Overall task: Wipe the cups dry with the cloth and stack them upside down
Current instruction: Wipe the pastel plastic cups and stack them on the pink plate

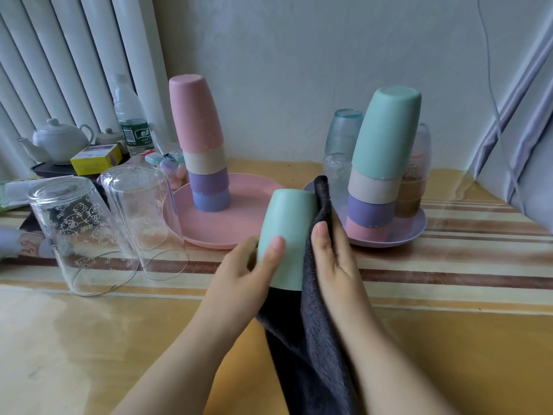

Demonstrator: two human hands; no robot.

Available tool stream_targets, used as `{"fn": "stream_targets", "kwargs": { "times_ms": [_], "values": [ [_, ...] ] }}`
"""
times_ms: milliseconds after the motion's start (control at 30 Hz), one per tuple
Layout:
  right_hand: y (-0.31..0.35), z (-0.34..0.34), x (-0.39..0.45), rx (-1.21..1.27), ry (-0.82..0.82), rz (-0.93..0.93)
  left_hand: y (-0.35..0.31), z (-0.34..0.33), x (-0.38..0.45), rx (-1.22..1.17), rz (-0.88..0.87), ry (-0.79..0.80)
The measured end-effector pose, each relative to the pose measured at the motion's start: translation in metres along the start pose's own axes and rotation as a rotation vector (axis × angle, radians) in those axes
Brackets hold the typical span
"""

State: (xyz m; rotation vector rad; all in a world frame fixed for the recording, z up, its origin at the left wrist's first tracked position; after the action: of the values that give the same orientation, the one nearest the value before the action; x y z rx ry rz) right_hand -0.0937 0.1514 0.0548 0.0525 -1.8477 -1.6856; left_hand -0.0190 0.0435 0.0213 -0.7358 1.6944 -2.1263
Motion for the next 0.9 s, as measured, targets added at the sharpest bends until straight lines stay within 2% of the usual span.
{"fn": "stream_targets", "kwargs": {
  "times_ms": [67, 167, 233, 400, 500, 600, 767, 833, 900],
  "values": [
    [0.000, -0.008, -0.004, -0.022, 0.037, 0.010, 0.004, -0.005, -0.002, -0.078, 0.056, 0.054],
    [-0.007, -0.016, -0.008, 0.031, 0.075, -0.086, 0.004, -0.005, -0.001, -0.307, 0.099, 0.098],
    [-0.012, -0.017, -0.007, 0.017, 0.087, -0.117, 0.004, -0.004, 0.001, -0.373, 0.097, 0.100],
    [-0.023, -0.022, -0.005, -0.155, 0.205, -0.123, 0.008, 0.015, 0.007, -0.333, 0.083, -0.047],
    [-0.029, -0.021, -0.003, -0.198, 0.212, -0.096, 0.005, 0.028, 0.007, -0.236, 0.038, -0.114],
    [-0.037, -0.007, 0.003, -0.249, 0.129, -0.109, 0.008, 0.037, 0.008, -0.118, 0.018, -0.194],
    [-0.016, 0.050, 0.014, -0.452, -0.218, -0.011, 0.013, 0.043, 0.013, -0.005, 0.066, -0.247],
    [-0.013, 0.054, 0.015, -0.561, -0.227, -0.003, 0.010, 0.038, 0.016, 0.068, 0.083, -0.229],
    [-0.024, 0.048, 0.016, -0.671, -0.146, -0.062, 0.007, 0.031, 0.022, 0.101, 0.094, -0.199]
  ]
}}
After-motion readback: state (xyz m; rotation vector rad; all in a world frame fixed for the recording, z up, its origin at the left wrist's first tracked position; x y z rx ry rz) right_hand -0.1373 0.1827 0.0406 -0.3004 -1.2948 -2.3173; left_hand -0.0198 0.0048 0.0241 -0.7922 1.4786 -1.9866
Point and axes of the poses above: each hand's wrist, its own x-axis towards the middle knuckle, its own z-axis out of the back of the hand, y = z × x, the point moved 10 cm from there along x, towards the middle knuckle, and after that the axes turned 2 degrees about -y, right-handed, at the moved point
